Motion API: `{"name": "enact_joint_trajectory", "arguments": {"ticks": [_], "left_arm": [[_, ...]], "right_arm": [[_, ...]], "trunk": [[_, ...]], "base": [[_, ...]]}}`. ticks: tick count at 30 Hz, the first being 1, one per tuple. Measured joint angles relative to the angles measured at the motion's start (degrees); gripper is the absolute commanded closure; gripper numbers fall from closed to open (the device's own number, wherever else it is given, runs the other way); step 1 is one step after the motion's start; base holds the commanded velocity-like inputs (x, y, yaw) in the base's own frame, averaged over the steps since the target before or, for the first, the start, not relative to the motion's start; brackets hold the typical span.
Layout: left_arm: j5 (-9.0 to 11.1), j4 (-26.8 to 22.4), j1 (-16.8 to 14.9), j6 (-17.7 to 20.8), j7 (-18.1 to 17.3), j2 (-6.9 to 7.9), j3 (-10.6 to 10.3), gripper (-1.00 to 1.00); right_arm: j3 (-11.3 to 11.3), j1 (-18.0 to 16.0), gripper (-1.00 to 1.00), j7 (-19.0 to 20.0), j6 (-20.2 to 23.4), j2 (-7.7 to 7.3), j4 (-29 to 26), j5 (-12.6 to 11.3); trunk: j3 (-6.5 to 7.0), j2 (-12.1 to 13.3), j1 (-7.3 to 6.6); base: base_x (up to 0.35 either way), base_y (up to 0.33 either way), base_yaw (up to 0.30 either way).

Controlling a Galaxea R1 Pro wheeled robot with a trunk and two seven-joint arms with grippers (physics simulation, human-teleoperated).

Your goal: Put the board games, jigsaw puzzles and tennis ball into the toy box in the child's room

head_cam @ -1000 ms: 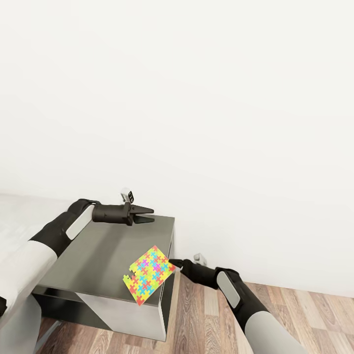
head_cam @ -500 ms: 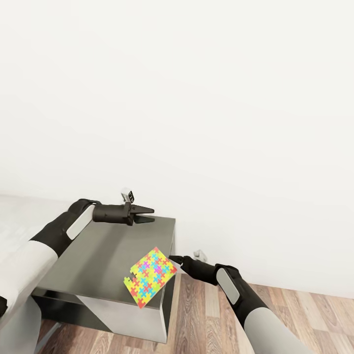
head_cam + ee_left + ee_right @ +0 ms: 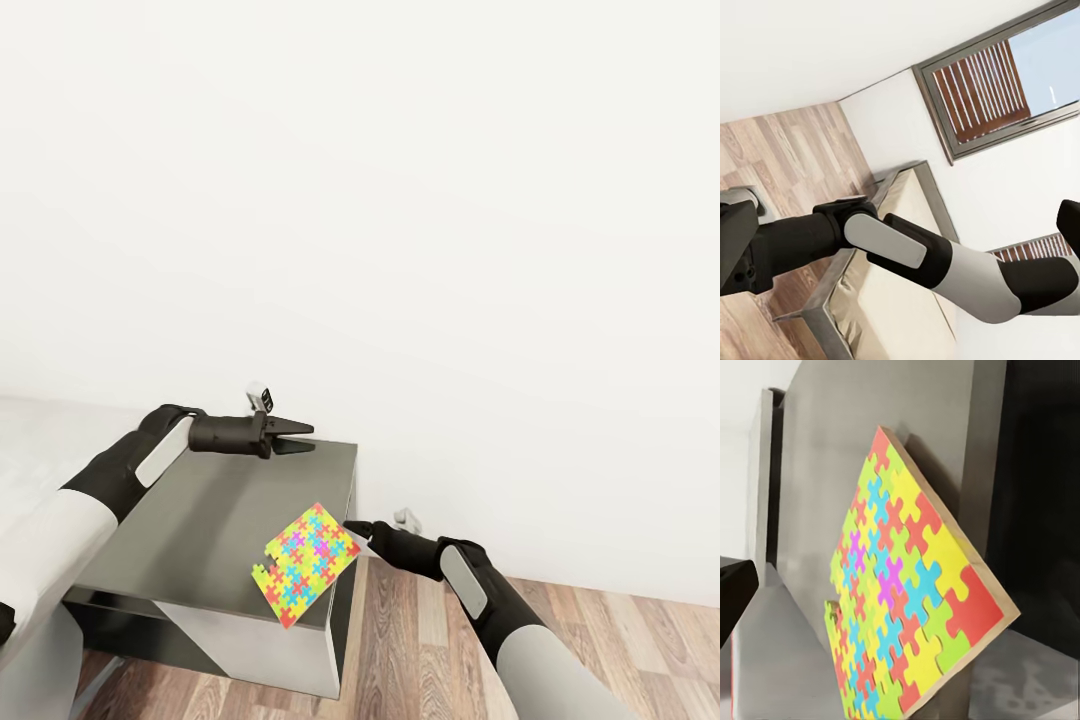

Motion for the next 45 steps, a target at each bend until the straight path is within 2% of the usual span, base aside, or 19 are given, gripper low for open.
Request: {"name": "enact_joint_trajectory", "arguments": {"ticks": [3,9,19,45], "left_arm": [[0.00,0.00,0.00,0.00,0.00,0.00,0.02,-1.00],[0.02,0.00,0.00,0.01,0.00,0.02,0.00,-1.00],[0.00,0.00,0.00,0.00,0.00,0.08,-0.06,-1.00],[0.02,0.00,0.00,0.01,-0.04,0.20,-0.13,-1.00]], "right_arm": [[0.00,-0.01,-1.00,-0.14,0.05,-0.05,0.05,0.00],[0.00,-0.01,-1.00,-0.50,0.17,-0.17,0.11,-0.02],[-0.07,-0.09,-1.00,-0.69,0.32,0.05,0.14,-0.02],[0.00,-0.10,-1.00,-0.77,0.91,0.51,0.14,-0.05]], "trunk": [[-0.54,-1.20,0.66],[-0.54,-1.22,0.67],[-2.34,-5.22,2.86],[-2.34,-5.23,2.86]], "base": [[0.000,0.000,0.000],[0.000,0.000,0.000],[0.000,0.000,0.000],[0.000,0.027,0.000]]}}
